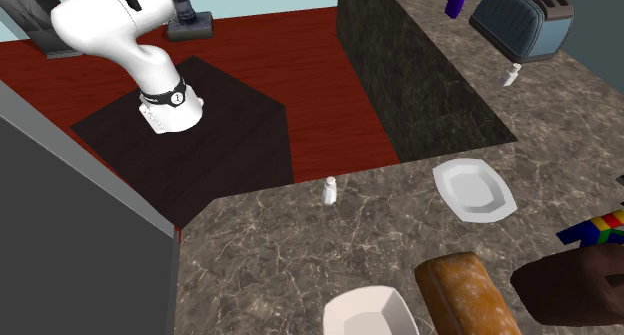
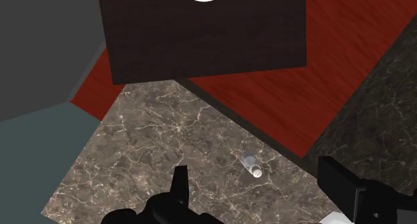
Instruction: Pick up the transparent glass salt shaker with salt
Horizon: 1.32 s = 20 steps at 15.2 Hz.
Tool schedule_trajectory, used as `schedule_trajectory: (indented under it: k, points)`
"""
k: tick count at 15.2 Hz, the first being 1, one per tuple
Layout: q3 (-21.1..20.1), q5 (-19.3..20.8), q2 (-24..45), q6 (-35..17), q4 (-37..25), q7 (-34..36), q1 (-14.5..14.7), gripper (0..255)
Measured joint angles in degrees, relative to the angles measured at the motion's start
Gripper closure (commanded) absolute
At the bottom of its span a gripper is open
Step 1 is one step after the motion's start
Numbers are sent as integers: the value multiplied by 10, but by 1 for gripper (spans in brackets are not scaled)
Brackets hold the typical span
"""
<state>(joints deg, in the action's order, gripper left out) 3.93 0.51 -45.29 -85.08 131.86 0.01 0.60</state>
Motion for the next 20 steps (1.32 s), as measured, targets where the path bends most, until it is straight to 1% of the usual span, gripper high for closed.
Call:
schedule_trajectory:
  k: [1, 3, 6, 10, 12, 17, 20]
  points:
    - [0, 0, 0, 0, 0, 0, 0, 0]
    - [-2, -2, 5, -22, 16, 1, 2, 0]
    - [-5, -8, 21, -79, 57, 2, 7, 0]
    - [-8, -15, 68, -167, 97, 1, 15, 0]
    - [-10, -18, 87, -204, 113, 0, 18, 0]
    - [-15, -30, 161, -307, 141, -4, 30, 0]
    - [-20, -39, 224, -376, 145, -4, 39, 0]
